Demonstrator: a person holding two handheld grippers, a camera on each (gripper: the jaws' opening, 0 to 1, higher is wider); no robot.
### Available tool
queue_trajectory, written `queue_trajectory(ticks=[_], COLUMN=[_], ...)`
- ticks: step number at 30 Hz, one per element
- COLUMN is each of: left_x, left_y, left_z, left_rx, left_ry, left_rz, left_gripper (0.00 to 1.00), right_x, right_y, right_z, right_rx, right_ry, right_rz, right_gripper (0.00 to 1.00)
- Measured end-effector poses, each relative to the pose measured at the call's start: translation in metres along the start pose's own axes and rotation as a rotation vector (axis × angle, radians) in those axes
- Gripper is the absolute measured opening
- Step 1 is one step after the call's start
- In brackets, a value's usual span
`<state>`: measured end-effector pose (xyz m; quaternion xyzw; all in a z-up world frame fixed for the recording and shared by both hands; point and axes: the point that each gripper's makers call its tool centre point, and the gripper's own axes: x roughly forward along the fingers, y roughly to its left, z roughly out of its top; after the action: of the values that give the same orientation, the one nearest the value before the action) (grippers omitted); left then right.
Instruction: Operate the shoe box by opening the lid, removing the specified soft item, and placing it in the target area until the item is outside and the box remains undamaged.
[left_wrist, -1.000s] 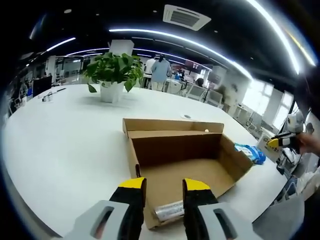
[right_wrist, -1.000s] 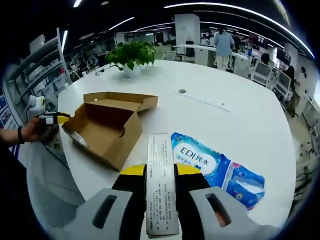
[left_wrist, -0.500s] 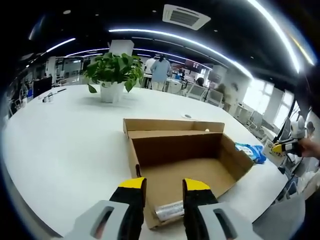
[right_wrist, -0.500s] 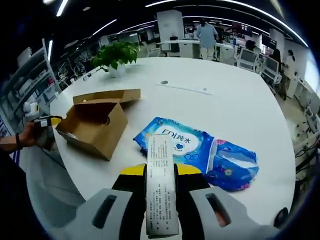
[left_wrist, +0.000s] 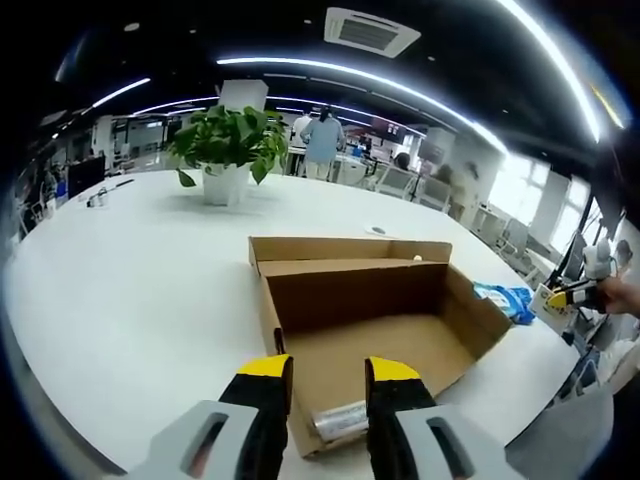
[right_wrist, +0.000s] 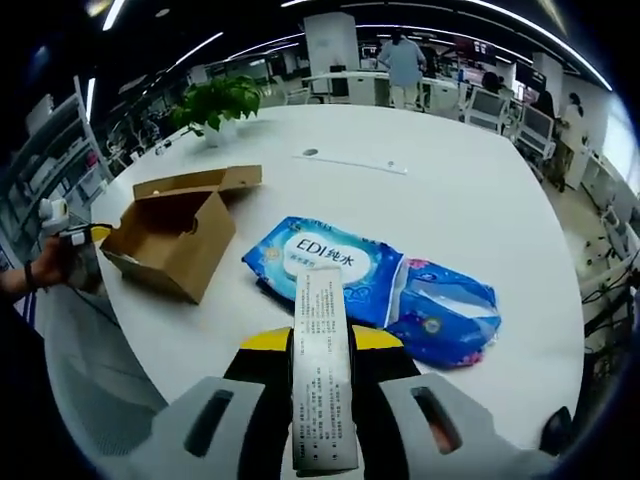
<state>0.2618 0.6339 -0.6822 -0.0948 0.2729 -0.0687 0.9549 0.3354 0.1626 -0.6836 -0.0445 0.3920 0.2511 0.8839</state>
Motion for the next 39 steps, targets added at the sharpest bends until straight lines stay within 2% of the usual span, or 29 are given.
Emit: queue_trajectory(ticks=[10, 17, 19, 30, 39], left_x=[0.000, 0.000, 0.001, -0.001, 0.000], left_y=[-0.001, -0.002, -0.002, 0.006, 0.003], left_z=[0.000, -0.001, -0.001, 0.000, 0.001], left_rx=[0.003, 0.022, 0.027, 0.015, 0.040], left_ry=[0.003, 0.011, 0.013, 0.004, 0.007], left_rz=[0.003, 0.014, 0.016, 0.034, 0.040], left_gripper=[0.29, 0.29, 0.29, 0.29, 0.29], right_x=[0.000, 0.003, 0.006, 0.032, 0.071], right_y=[-0.024, -0.048, -0.051, -0.082, -0.102], right_z=[0.012, 0.036, 0.038, 0.069, 0.067], right_rx=[-0.028, -0.127, -0.180, -0.436, -0.819], right_ry=[0.011, 0.036, 0.084, 0.202, 0.378], right_rz=[-0.009, -0.014, 0.014, 0.027, 0.034], right_gripper=[0.18, 0.18, 0.18, 0.18, 0.19])
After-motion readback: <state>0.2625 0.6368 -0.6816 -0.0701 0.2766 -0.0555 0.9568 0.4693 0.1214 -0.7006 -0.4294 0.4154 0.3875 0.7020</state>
